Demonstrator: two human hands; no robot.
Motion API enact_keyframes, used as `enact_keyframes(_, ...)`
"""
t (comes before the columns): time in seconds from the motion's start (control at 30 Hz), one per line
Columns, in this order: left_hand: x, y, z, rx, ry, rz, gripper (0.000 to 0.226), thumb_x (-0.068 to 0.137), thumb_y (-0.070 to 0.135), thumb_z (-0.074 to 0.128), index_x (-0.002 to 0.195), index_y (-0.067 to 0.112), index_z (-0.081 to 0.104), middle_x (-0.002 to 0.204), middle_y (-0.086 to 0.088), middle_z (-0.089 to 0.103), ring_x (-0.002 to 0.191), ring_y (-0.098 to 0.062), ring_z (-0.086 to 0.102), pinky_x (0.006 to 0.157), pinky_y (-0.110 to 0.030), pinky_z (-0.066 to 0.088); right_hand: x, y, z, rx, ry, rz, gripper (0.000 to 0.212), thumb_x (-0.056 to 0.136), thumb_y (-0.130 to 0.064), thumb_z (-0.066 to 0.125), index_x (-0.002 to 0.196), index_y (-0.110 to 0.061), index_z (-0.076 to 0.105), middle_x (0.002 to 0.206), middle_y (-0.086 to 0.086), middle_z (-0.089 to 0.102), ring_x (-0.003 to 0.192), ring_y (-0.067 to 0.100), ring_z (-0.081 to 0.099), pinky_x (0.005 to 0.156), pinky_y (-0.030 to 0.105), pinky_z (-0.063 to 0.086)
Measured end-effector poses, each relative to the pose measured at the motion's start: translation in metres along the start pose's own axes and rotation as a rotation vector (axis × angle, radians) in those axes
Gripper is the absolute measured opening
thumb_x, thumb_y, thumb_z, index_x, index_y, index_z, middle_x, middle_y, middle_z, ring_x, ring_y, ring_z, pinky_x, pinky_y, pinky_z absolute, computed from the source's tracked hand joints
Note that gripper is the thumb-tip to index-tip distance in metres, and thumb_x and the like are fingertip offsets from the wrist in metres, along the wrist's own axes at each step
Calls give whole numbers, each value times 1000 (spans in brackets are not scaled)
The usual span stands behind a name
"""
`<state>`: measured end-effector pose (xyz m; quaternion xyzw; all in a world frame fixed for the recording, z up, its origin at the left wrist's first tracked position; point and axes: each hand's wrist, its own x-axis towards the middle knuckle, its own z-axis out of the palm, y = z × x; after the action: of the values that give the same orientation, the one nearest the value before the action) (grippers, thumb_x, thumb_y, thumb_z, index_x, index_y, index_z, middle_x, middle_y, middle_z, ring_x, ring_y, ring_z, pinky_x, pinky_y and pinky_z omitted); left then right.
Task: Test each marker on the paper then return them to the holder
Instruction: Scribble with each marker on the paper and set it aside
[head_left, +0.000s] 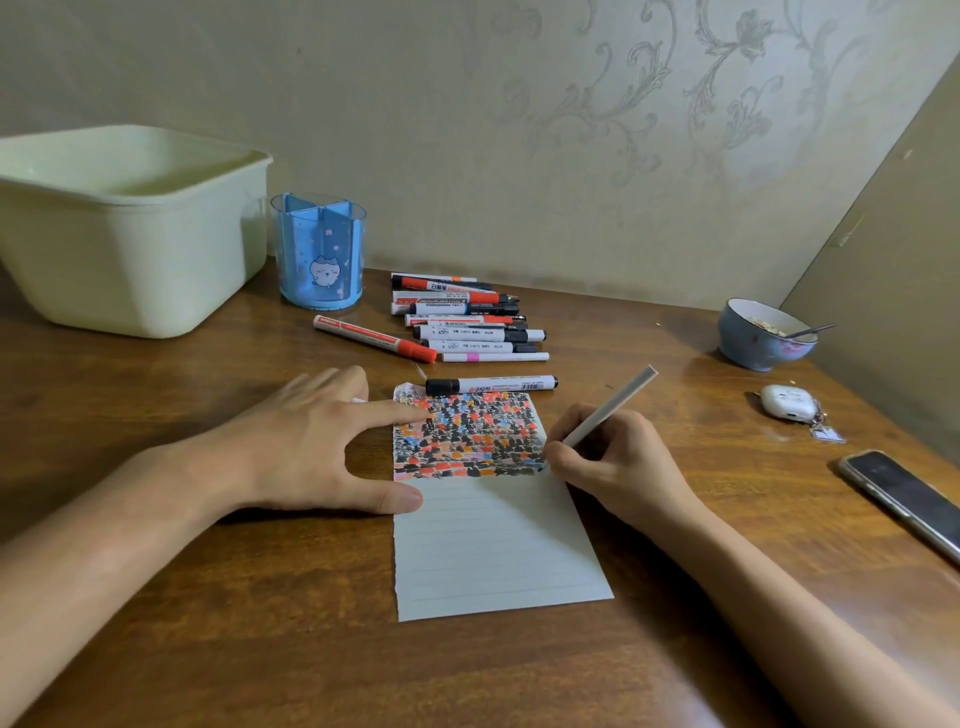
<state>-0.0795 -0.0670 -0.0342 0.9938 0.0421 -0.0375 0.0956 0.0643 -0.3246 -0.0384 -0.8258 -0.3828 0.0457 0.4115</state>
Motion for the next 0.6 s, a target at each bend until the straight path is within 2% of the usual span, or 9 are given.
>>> enact_keyframes(0.13,0,-1,1,3,1,2,104,47,106,22,143,65,17,98,23,29,95,2,34,85,-27,36,1,1,1,-6,-10,-4,16,85,-12,72,72,-21,69,71,0,70,70,18,66,60,24,55)
enact_keyframes(0.27,0,-1,2,6,20,8,105,48,106,22,144,64,19,97,21,30,95,1,35,90,-28,38,0,0,1,5,5,-2,19,85,-10,71,70,-21,68,67,-2,68,62,8,61,56,17,49)
enact_keyframes(0.37,0,-1,1,7,10,3,104,48,106,22,143,65,19,98,20,31,95,0,36,92,-30,40,-1,-1,1,10,-18,-5,18,85,-10,71,71,-21,69,70,0,70,67,17,65,58,19,52)
enact_keyframes(0.6,0,0,1,2,2,-3,105,46,107,22,143,66,17,97,21,30,94,-1,36,89,-29,40,0,0,0,0,1,-4,17,85,-11,71,72,-21,69,70,0,70,66,11,64,58,17,51)
